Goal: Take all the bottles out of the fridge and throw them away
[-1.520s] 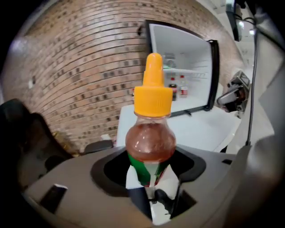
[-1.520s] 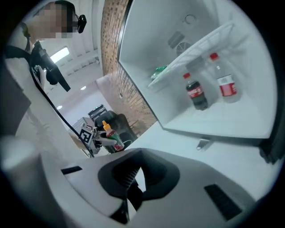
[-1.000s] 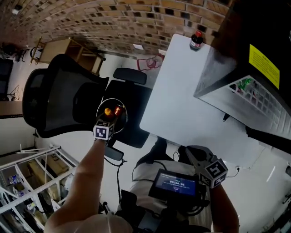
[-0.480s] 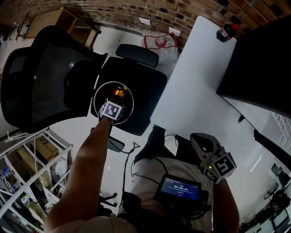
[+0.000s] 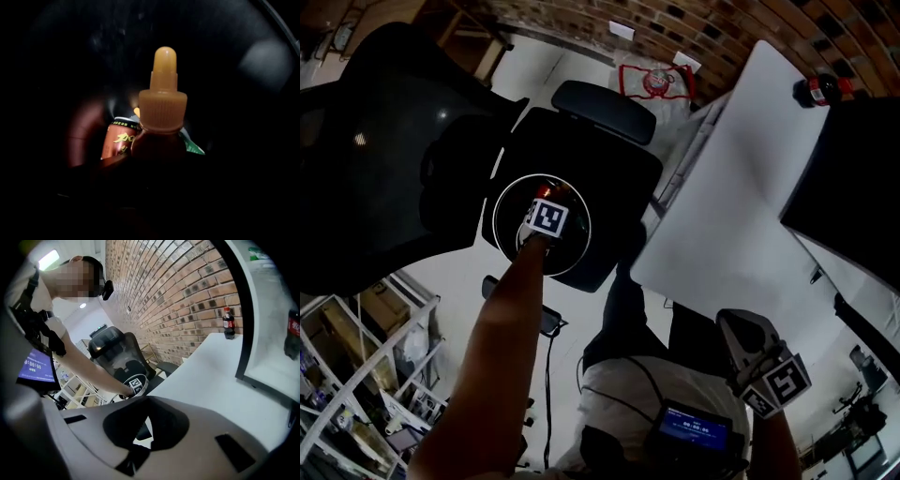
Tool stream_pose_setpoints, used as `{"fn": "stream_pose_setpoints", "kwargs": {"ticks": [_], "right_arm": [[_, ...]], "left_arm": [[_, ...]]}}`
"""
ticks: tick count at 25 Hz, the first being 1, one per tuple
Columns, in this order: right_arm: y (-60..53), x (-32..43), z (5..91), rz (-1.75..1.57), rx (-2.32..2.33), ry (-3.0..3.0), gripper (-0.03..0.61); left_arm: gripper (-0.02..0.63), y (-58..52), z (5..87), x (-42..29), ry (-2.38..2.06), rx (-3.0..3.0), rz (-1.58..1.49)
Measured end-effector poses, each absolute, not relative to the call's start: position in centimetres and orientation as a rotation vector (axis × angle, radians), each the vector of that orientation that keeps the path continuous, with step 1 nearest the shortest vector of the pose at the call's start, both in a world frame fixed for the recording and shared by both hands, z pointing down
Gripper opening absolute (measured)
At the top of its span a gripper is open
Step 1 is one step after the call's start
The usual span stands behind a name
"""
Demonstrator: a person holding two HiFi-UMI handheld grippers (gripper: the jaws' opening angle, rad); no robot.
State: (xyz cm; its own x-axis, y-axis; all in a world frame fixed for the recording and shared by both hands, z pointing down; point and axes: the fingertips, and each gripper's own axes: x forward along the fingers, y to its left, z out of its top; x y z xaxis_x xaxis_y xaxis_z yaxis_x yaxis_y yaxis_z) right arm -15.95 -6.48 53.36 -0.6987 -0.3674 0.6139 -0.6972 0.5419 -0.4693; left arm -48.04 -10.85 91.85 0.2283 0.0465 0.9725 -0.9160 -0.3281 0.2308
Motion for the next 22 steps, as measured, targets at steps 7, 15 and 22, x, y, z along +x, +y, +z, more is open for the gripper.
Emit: {"fn": "stream_pose_setpoints", "kwargs": {"ticks": [7, 15, 22], "right_arm": [[-6.2, -15.3, 53.9, 0.980, 0.916, -2.319, 0.003], [-7.4, -15.7, 51.3, 0.871, 1.040, -2.435, 0.005], [-6.6, -12.4, 48.6, 0.794, 1.183, -2.465, 0.003]], "left_arm": [[0.323, -11.6, 91.5, -50.4, -0.959, 1.555, 1.405], [0.280, -17.7, 79.6, -51.1, -1.303, 1.838, 1.411], [0.040, -17.4, 68.9, -48.4, -1.482, 2.048, 1.172]]}}
